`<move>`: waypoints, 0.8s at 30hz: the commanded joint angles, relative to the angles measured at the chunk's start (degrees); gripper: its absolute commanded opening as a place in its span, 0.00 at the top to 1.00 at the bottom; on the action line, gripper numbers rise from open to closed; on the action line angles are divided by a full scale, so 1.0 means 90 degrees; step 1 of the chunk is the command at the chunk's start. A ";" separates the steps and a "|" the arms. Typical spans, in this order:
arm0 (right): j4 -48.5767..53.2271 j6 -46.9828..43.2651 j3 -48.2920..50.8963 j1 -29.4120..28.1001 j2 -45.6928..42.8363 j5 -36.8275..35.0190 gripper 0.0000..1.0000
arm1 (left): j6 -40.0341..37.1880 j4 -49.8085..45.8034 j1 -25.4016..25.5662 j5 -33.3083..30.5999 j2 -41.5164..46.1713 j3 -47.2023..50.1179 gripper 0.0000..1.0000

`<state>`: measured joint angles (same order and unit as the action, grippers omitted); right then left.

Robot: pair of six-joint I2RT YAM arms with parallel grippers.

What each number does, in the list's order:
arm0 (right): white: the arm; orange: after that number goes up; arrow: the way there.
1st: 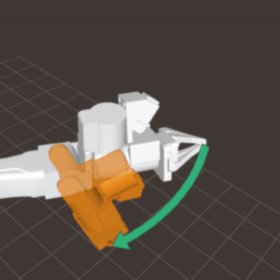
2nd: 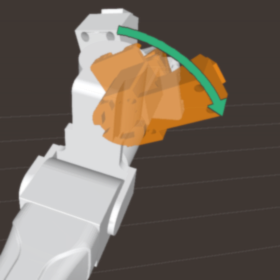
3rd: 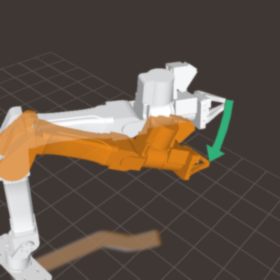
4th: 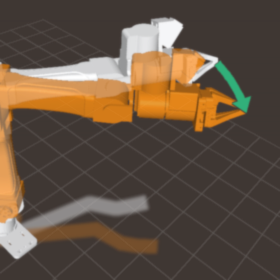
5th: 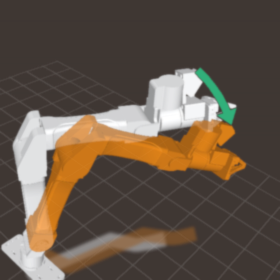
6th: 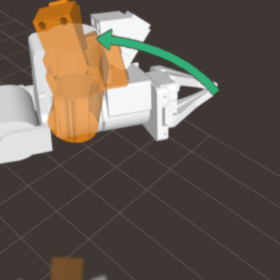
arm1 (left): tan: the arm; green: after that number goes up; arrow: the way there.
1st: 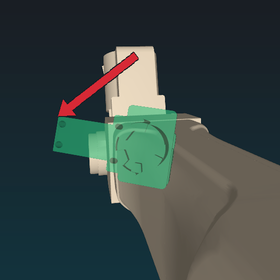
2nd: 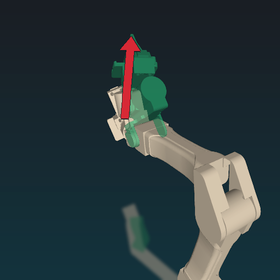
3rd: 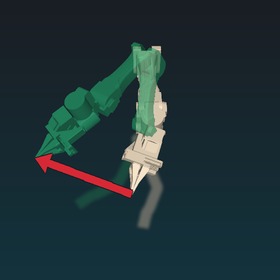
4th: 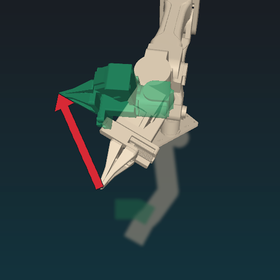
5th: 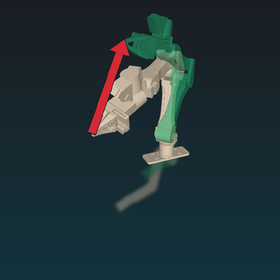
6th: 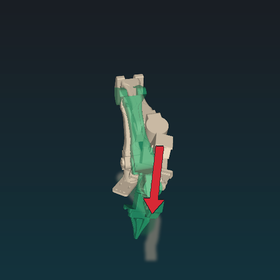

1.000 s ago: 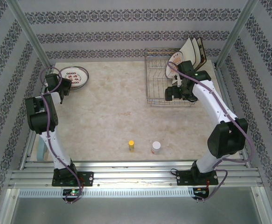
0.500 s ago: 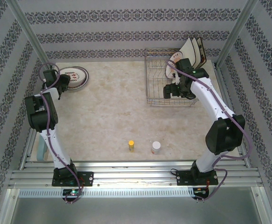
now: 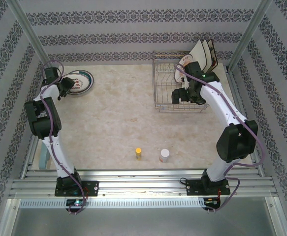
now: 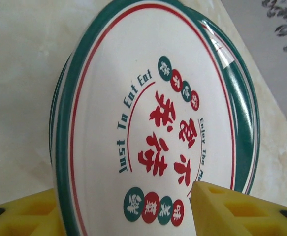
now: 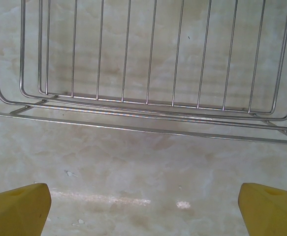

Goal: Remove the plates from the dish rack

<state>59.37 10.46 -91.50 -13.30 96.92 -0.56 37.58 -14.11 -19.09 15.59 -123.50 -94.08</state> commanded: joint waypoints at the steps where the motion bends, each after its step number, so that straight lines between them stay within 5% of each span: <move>1: -0.0025 -0.0017 -0.0136 -0.0084 -0.0147 0.0097 0.02 | -0.0817 -0.0844 0.0129 -0.0349 0.0160 -0.0249 0.42; 18: -0.0090 -0.0035 0.0060 0.0034 -0.0465 0.0186 0.02 | -0.1644 -0.1832 0.0362 -0.0886 -0.0282 -0.0928 0.36; 24: -0.0093 -0.0059 0.0045 0.0092 -0.0466 0.0218 0.02 | -0.2222 -0.2342 0.0512 -0.1281 -0.0308 -0.1396 0.23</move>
<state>58.89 10.46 -91.44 -13.21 93.89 0.89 22.13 -30.52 -15.40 7.03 -125.32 -103.92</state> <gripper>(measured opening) 0.979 0.760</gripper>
